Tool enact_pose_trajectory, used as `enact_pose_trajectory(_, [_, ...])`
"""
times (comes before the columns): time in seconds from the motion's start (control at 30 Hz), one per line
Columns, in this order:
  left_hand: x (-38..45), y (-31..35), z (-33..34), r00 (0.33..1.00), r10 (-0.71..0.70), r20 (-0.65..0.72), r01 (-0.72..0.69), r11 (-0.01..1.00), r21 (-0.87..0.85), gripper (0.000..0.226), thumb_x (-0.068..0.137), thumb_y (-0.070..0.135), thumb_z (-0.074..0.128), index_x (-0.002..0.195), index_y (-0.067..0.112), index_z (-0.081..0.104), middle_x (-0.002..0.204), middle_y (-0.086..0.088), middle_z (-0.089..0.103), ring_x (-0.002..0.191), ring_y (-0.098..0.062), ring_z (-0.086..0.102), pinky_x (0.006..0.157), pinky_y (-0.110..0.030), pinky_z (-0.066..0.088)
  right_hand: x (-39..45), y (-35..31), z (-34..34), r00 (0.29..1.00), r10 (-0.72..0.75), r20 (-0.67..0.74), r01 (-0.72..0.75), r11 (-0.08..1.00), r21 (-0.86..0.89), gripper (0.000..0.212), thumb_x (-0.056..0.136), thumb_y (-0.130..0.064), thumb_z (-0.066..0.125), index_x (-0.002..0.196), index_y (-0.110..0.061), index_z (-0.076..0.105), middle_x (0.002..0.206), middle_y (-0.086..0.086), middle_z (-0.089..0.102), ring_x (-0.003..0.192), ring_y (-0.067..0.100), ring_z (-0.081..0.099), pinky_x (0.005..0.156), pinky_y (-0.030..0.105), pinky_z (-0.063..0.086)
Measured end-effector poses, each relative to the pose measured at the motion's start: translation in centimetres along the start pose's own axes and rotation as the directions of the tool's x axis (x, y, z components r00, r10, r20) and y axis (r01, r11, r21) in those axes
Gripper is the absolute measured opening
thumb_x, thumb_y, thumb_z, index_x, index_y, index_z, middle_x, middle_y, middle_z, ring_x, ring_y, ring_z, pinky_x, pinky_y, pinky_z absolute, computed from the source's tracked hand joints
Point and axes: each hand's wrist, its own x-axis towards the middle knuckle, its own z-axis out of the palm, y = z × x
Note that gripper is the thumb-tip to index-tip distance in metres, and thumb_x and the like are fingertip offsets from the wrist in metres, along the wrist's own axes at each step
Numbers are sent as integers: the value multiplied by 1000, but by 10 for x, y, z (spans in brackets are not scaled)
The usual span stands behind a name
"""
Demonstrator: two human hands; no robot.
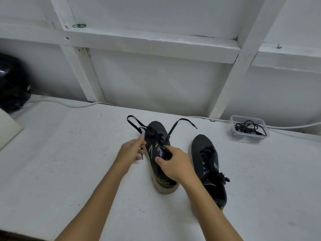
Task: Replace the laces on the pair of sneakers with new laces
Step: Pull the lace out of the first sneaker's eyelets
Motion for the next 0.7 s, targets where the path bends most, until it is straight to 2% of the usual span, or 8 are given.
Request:
enact_pose_trajectory(0.07, [-5,-4,7,985,111,134,-123,989,80,25,89,49,70,94,25,77,90,1,74,78,-12,64,70,-27,52,0,1,0,1000,-10,-6,10,1000,-8,32,88,-43,68,119,-34,67,109,-10,68,95,11,64,84,30,56])
enact_pose_trajectory(0.23, [-4,7,23,950,312,31,-308,911,275,10,90,30,73,97,23,73,89,10,71,84,-5,64,67,-15,45,2,3,1,1000,-13,-15,13,1000,-18,40,87,-45,68,125,-33,65,116,-9,67,101,12,63,89,31,55])
enact_pose_trajectory(0.3, [1,13,19,941,293,-171,-271,952,141,10,95,30,66,99,21,68,89,5,70,81,-9,64,64,-20,44,2,3,1,1000,-8,-11,8,1000,-6,44,88,-46,69,130,-33,63,120,-9,65,102,11,61,88,29,53])
enact_pose_trajectory(0.4, [8,22,0,863,83,-498,-214,954,-211,16,100,31,57,106,17,61,99,-2,69,81,-10,65,68,-26,48,2,4,2,1000,3,-8,-3,1000,-5,49,88,-48,68,134,-32,60,125,-9,63,107,13,61,92,30,53])
enact_pose_trajectory(0.47, [9,21,-5,913,35,-406,-141,962,-233,22,102,35,54,105,15,62,101,-2,66,84,-11,65,70,-29,51,2,3,1,1000,1,-4,-1,1000,-2,38,88,-44,67,125,-33,64,118,-9,65,102,13,63,90,32,55])
enact_pose_trajectory(0.57, [0,12,3,998,51,-42,-51,999,-15,29,98,47,57,97,20,69,94,-1,70,83,-14,64,74,-34,54,2,3,3,1000,-1,-12,1,1000,-9,28,88,-42,67,114,-32,67,111,-9,67,97,13,64,88,34,56])
enact_pose_trajectory(0.63, [-7,5,11,989,112,100,-121,988,94,22,91,44,68,98,24,74,91,4,72,79,-8,63,69,-24,51,3,4,4,1000,-7,-24,6,1000,-23,27,86,-44,66,110,-33,67,109,-9,67,97,13,64,88,35,56])
enact_pose_trajectory(0.7, [-9,3,18,973,216,86,-228,961,158,15,87,33,76,99,24,76,90,8,73,77,-1,64,67,-15,47,4,4,5,999,-15,-29,14,999,-40,29,85,-48,65,110,-34,67,109,-9,67,97,14,64,87,36,56])
